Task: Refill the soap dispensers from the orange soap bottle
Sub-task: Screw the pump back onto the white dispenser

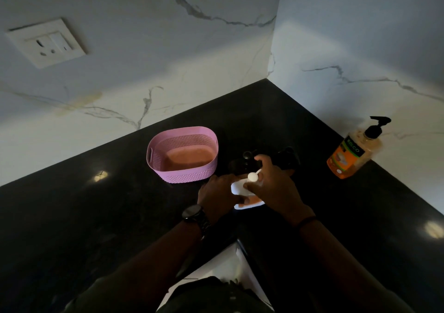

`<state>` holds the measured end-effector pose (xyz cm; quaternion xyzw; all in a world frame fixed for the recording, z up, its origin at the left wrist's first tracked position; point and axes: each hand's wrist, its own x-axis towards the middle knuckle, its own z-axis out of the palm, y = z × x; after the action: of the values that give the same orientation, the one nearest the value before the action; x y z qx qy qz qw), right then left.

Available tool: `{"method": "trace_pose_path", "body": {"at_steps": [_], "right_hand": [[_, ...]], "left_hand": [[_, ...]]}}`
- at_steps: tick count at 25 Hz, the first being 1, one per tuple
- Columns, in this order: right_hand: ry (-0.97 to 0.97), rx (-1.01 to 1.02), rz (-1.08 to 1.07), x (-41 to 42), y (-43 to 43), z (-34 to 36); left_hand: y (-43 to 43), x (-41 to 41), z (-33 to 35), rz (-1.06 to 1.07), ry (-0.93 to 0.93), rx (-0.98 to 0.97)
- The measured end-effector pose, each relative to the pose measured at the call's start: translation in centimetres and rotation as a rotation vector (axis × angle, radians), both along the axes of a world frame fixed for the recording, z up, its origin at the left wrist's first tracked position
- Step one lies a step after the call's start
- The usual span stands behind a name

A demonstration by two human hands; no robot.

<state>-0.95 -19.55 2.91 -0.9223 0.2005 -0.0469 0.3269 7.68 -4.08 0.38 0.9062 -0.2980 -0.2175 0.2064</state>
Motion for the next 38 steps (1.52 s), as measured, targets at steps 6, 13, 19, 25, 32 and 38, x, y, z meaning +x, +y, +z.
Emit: {"method": "trace_pose_path", "body": {"at_steps": [6, 13, 19, 25, 32, 38], "right_hand": [[0.063, -0.311, 0.194, 0.1, 0.1, 1.3], [0.230, -0.346, 0.289, 1.4, 0.7, 2.0], [0.283, -0.373, 0.107, 2.0, 2.3, 2.2], [0.384, -0.362, 0.177, 1.9, 2.8, 2.0], [0.309, -0.298, -0.005, 1.4, 3.6, 1.0], [0.307, 0.045, -0.145, 0.9, 0.9, 3.2]], "left_hand": [[0.2, 0.5, -0.8, -0.041, -0.001, -0.022], [-0.3, 1.1, -1.6, -0.059, 0.005, 0.037], [0.3, 0.9, -1.5, -0.066, -0.039, -0.053], [0.5, 0.1, -0.9, -0.024, -0.088, -0.111], [0.4, 1.0, -1.2, -0.073, -0.003, -0.071], [0.8, 1.0, -1.3, -0.100, 0.010, -0.124]]}}
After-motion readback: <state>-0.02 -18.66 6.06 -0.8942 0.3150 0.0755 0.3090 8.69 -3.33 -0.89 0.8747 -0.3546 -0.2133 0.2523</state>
